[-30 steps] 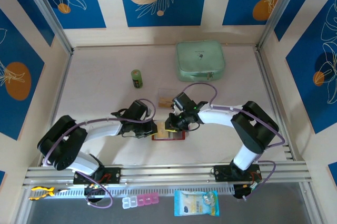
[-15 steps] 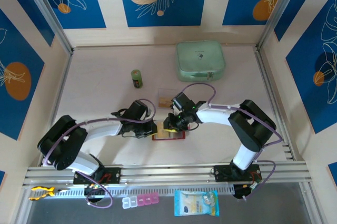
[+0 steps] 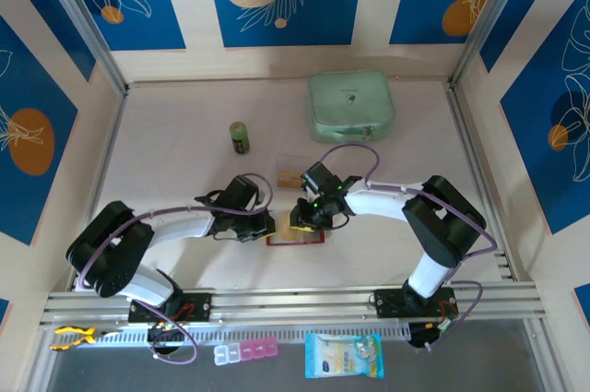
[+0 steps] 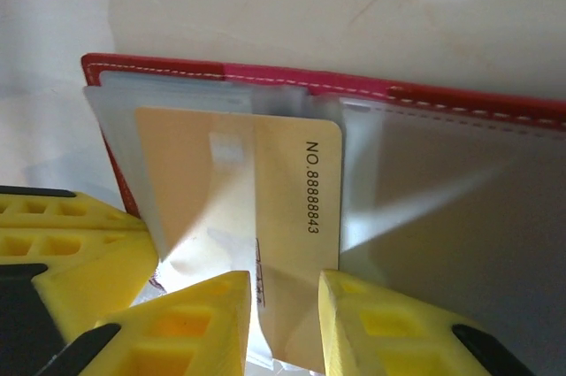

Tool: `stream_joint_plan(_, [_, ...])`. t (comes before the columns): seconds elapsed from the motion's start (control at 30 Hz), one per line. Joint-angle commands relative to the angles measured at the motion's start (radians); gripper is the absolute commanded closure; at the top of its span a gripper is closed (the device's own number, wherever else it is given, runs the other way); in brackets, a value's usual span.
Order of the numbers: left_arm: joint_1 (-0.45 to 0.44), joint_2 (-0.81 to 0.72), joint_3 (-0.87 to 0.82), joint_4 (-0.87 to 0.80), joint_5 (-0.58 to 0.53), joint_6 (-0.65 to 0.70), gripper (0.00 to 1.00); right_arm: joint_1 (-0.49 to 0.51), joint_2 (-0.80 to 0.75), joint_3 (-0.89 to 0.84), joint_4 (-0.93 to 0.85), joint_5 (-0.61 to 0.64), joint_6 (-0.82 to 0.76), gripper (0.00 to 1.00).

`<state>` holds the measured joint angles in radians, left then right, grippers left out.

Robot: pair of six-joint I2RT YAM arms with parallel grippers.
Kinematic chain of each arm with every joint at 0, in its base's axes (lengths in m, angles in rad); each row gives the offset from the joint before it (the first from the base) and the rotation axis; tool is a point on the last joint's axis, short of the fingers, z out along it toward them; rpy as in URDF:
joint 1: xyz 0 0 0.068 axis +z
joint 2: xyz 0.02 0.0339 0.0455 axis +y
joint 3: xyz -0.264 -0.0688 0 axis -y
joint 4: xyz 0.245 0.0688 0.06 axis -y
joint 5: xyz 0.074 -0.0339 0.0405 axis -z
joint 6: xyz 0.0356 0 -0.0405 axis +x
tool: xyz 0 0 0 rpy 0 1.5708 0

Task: Take the credit cards out of the card holder

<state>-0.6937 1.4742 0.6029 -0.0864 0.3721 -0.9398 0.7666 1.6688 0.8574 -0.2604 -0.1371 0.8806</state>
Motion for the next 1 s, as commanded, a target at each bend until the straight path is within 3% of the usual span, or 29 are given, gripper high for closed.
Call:
stream_joint_plan(0.0, [0.009,0.008,-0.002,-0.016,-0.011,0.014,0.88,0.005,-0.032,0.008,-0.043,0.026,-0.019,0.73])
stream_joint_plan(0.8, [0.001,-0.030,0.100,-0.089,0.004,0.053,0.94,-0.012,-0.092,-0.064,0.036,0.002,0.006,0.73])
stream_joint_plan(0.97, [0.001,-0.065,0.117,-0.188,-0.097,0.068,0.85,-0.015,-0.105,-0.076,0.036,0.007,0.007,0.73])
